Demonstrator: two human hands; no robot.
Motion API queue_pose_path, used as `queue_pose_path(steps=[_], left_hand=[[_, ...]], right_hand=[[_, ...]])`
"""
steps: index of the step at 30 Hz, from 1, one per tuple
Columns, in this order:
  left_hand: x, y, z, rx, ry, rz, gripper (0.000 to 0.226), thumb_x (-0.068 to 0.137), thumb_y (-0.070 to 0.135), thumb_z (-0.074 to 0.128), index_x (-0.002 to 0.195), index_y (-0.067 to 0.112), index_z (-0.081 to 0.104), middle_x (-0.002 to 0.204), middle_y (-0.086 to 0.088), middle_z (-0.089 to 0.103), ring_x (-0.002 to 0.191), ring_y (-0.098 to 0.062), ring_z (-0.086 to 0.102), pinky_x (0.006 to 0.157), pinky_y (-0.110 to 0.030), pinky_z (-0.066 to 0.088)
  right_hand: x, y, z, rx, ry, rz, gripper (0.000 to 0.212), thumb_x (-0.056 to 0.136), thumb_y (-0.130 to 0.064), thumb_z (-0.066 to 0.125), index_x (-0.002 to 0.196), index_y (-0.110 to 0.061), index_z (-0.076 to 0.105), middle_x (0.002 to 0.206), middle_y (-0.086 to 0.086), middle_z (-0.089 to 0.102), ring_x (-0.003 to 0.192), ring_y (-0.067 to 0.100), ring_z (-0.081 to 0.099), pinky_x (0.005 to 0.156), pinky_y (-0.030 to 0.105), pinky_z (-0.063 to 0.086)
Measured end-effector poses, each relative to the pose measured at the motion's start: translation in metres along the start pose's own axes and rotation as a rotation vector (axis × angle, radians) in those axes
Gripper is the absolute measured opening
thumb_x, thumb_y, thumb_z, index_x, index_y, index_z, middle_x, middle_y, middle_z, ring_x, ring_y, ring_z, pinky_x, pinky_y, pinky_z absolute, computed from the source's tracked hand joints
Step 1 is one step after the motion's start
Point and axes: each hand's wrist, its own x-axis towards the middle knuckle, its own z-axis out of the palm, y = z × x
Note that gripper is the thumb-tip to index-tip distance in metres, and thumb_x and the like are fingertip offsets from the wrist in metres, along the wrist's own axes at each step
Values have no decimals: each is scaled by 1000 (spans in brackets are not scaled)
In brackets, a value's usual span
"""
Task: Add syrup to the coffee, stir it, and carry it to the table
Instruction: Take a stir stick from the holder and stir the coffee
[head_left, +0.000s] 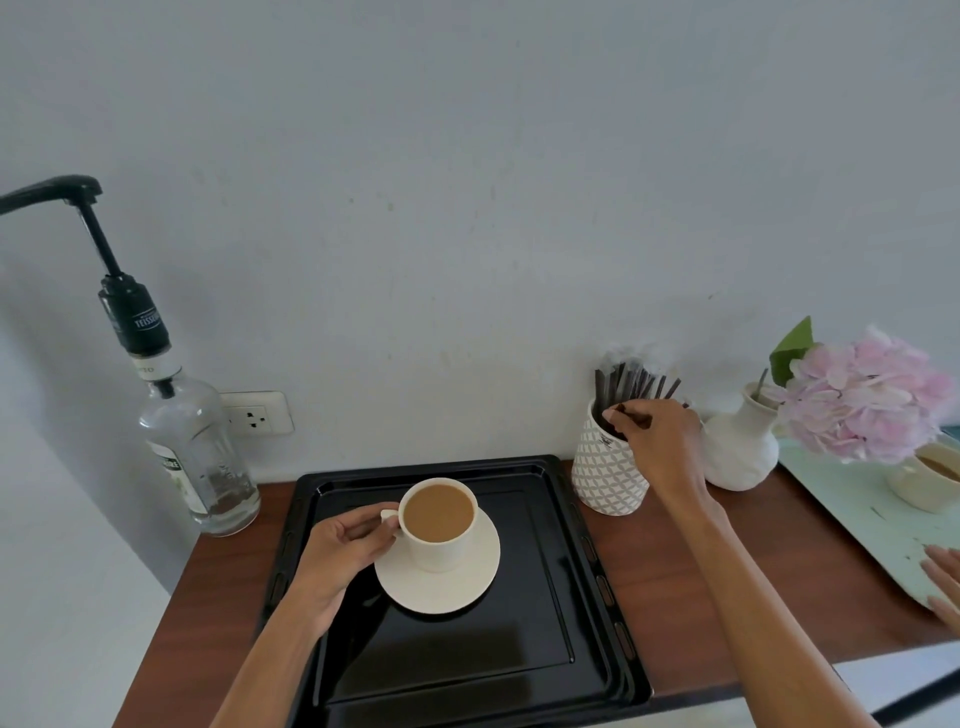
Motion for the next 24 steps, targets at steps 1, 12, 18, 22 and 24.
queue_pose_path(steps=[1, 12, 18, 22, 24], left_hand=[[0, 0, 0, 4, -1, -2, 24, 88, 4, 74, 91, 24, 86, 101, -9, 83, 96, -12, 78, 91, -32, 55], [2, -2, -4, 24, -10, 3, 26, 68, 23, 83, 94, 23, 86, 103, -10, 83, 106, -20, 75, 99, -39, 54], [1, -1, -2, 16, -7, 0, 17, 81, 10, 79, 92, 22, 86, 102, -10, 83, 101, -16, 78, 95, -36, 55], [1, -2, -3, 12, 0, -3, 21, 87, 4, 76, 92, 21, 86, 102, -10, 83, 99, -15, 78, 93, -34, 56], [1, -2, -3, 19, 1, -9, 20, 87, 3, 76, 94, 21, 85, 102, -10, 83, 99, -15, 78, 91, -32, 57]], right_hand=[[1, -1, -2, -6, 19, 4, 11, 88, -23, 80, 89, -13, 83, 62, -25, 59, 60, -7, 62, 56, 9, 42], [5, -9, -14, 5, 18, -33, 14, 79, -33, 86, 79, -20, 82, 63, -15, 69, 62, 3, 67, 64, 32, 57], [8, -41, -35, -32, 125, -146, 22, 79, -37, 85, 80, -15, 82, 65, -8, 70, 60, 0, 62, 57, 23, 50], [9, -78, -47, -28, 178, -237, 25, 81, -40, 84, 80, -15, 80, 66, -5, 72, 56, 2, 61, 56, 18, 48], [9, -98, -50, -25, 176, -290, 27, 82, -42, 82, 82, -14, 81, 70, -2, 75, 56, 9, 63, 59, 27, 54]])
